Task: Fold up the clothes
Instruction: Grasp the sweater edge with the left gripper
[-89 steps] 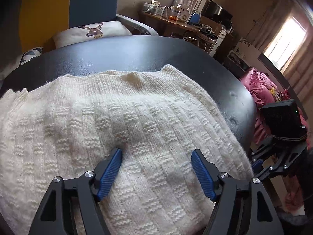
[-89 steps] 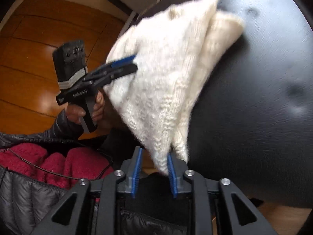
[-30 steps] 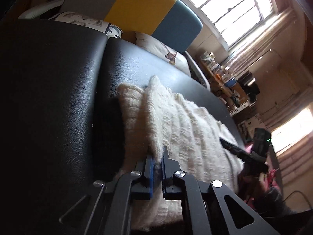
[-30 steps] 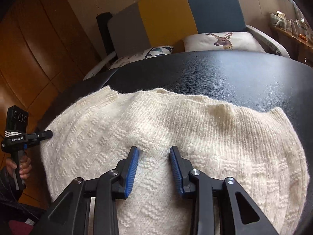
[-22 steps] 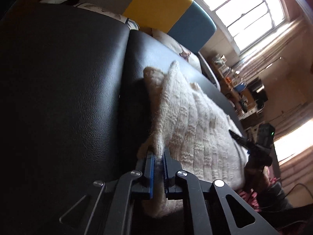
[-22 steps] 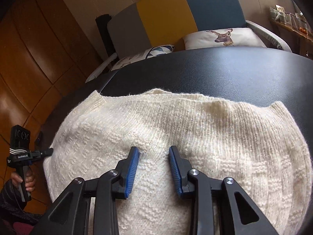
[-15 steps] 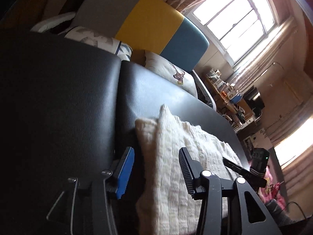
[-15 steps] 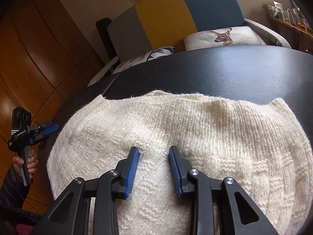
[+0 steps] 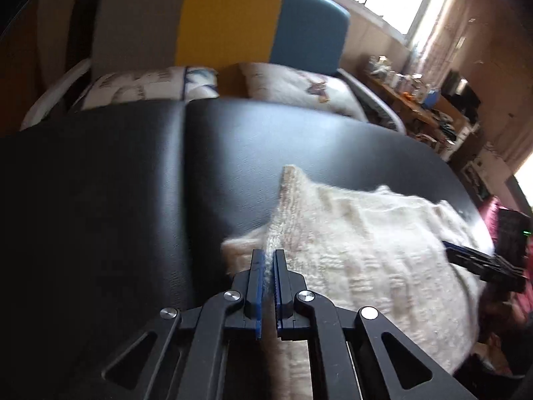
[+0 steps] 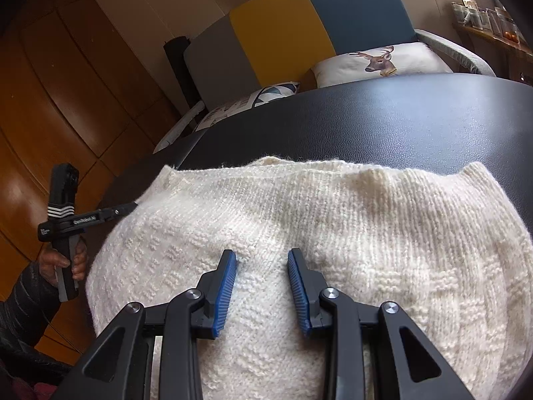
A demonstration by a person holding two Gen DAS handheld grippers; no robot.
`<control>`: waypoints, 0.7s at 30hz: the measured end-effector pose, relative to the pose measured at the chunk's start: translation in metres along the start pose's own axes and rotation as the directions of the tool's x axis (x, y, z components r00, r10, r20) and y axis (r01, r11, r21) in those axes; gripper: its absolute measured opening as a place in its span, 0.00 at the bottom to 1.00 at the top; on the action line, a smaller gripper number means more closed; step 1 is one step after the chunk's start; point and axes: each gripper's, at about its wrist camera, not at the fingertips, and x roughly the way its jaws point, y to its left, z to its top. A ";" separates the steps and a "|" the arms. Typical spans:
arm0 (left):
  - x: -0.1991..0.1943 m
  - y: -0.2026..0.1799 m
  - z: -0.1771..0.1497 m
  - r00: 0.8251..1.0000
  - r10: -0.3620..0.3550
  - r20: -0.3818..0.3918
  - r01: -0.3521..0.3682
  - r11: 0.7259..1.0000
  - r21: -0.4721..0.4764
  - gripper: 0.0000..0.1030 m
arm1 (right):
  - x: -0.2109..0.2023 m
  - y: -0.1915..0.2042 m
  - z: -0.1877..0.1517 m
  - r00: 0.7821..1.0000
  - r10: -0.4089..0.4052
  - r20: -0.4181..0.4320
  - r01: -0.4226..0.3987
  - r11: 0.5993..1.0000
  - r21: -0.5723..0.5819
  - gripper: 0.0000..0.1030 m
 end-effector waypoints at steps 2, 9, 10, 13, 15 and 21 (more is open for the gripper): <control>0.000 0.006 -0.004 1.000 -0.010 0.014 0.011 0.999 -0.047 0.06 | 0.001 0.001 0.000 1.000 -0.005 -0.002 0.005 1.000 -0.005 0.31; -0.032 -0.032 0.019 0.995 -0.069 0.077 0.063 0.995 0.075 0.42 | -0.001 0.003 0.001 1.000 -0.004 0.000 0.004 1.000 -0.003 0.31; -0.032 -0.042 0.023 0.993 -0.101 0.066 0.093 0.989 0.112 0.47 | -0.001 0.003 0.002 1.000 -0.002 0.001 0.002 1.000 0.000 0.31; -0.019 -0.077 0.037 0.992 -0.128 0.000 0.125 0.961 0.247 0.50 | -0.001 0.001 0.002 1.000 0.006 0.005 -0.006 1.000 0.007 0.31; 0.000 -0.100 0.045 0.992 -0.103 -0.071 0.121 0.940 0.319 0.50 | -0.001 0.002 0.002 1.000 0.006 0.006 -0.007 1.000 0.008 0.31; 0.067 -0.130 0.046 0.956 0.025 -0.293 0.093 0.919 0.382 0.17 | -0.002 0.000 0.002 1.000 0.017 0.013 -0.017 1.000 0.017 0.31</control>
